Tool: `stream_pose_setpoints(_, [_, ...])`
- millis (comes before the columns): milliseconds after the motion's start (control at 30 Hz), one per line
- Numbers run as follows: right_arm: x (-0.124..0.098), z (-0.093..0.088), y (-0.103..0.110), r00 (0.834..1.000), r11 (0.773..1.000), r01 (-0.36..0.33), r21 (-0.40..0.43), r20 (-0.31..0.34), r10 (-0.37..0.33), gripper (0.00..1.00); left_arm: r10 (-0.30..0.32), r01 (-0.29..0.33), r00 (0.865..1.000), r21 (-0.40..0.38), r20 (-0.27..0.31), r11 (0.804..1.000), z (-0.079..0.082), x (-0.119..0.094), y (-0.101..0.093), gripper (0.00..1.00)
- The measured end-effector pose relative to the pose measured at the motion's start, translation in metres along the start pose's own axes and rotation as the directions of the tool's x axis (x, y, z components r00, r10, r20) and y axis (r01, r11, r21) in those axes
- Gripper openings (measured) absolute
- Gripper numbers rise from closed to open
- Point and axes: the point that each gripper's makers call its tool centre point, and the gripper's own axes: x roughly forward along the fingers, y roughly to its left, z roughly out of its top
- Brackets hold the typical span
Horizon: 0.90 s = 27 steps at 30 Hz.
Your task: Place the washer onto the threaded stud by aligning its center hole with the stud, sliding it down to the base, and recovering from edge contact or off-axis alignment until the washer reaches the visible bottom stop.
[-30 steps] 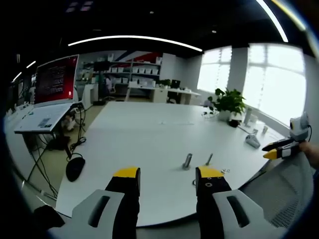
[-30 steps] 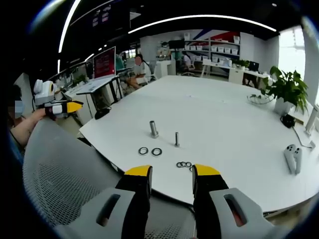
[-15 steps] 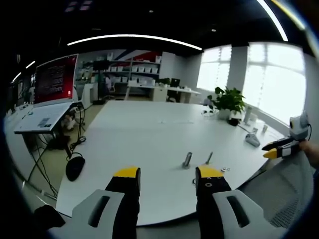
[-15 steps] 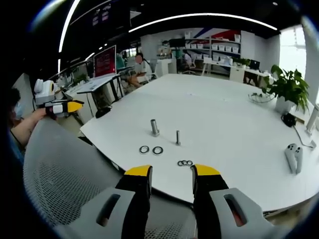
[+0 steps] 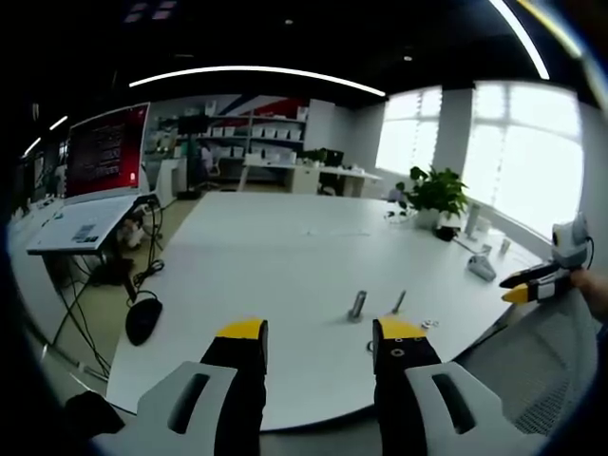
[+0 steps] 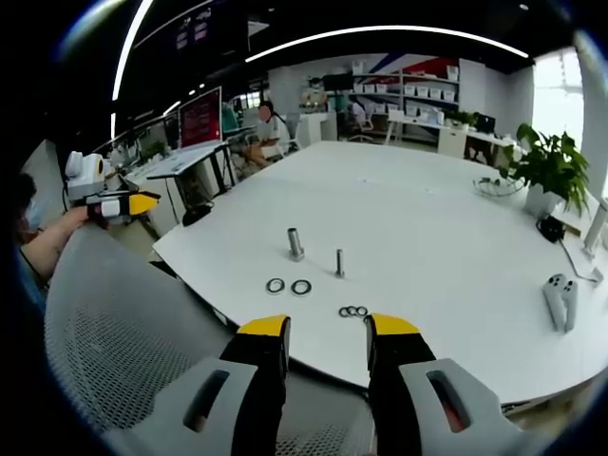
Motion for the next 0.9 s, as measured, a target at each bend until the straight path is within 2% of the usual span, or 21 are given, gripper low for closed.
stream_pose_setpoints(900, [0.0001, -0.0013, -0.0006, 1.0, 1.0, 0.003, 0.005, -0.006, -0.003, 0.33, -0.005, 0.005, 1.0, 0.0, 0.005, 1.0, 0.0004, 0.0004, -0.0007, 0.42])
